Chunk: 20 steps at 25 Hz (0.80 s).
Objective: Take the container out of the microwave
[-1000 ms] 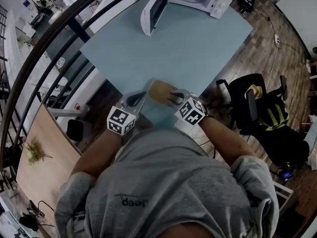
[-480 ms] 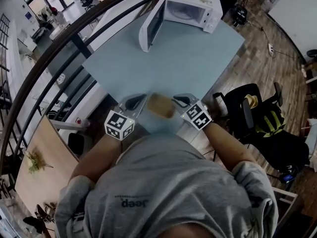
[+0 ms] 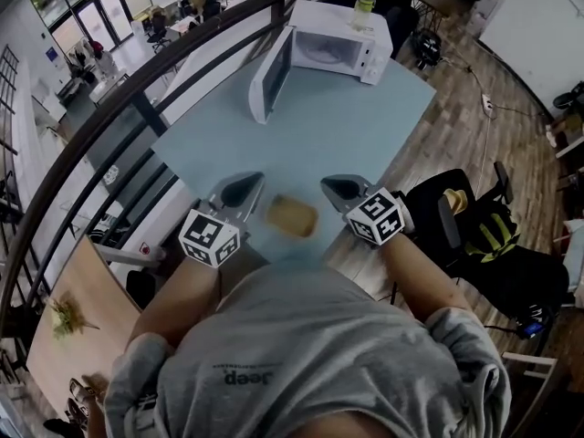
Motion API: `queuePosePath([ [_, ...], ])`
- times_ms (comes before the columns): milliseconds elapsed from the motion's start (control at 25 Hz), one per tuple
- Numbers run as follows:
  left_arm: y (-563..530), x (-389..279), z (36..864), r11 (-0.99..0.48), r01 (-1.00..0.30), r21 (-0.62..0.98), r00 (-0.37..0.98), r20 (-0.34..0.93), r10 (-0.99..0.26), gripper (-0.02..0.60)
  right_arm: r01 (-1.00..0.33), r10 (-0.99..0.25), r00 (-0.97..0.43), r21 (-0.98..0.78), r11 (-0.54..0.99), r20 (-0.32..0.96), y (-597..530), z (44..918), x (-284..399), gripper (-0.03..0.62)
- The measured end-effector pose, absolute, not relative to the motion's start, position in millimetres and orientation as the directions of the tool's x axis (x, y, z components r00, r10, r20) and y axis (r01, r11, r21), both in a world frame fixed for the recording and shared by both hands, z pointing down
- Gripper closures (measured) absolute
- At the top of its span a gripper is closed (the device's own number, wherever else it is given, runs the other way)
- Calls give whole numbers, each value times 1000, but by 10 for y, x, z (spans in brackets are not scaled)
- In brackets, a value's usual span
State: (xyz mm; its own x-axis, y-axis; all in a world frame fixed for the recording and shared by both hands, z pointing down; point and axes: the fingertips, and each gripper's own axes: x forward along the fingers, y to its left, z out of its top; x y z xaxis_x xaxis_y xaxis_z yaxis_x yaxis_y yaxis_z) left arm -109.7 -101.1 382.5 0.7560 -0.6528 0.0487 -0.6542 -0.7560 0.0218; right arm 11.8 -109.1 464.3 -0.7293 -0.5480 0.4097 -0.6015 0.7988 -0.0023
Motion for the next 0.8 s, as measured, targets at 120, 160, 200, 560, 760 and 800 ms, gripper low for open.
queuePosePath([
  [120,-1001,-1078,3602,-759,-651,2,759,20,-651,557,-620,-572,-733,-14,785,368,-1082,4417,212,589],
  [160,-1003,-1069,3554,-761,-649,-10,761,15,-649,558,-625,-578,-734,-20,781,357,-1084,4362,241,589],
  [200,-1008,-1059,3519,-762,-647,-22,762,14,-648,557,-628,-582,-735,-27,778,347,-1085,4315,265,589],
  [560,-1040,-1033,3281,-762,-648,-14,762,-11,-648,558,-641,-606,-747,-52,766,272,-1024,3939,411,589],
  [760,-1037,-950,3169,-770,-638,-17,770,-14,-638,558,-654,-623,-745,-74,753,239,-995,3799,539,589],
  [800,-1021,-936,3159,-771,-636,-20,771,-12,-636,557,-656,-626,-745,-80,751,232,-975,3776,568,589],
])
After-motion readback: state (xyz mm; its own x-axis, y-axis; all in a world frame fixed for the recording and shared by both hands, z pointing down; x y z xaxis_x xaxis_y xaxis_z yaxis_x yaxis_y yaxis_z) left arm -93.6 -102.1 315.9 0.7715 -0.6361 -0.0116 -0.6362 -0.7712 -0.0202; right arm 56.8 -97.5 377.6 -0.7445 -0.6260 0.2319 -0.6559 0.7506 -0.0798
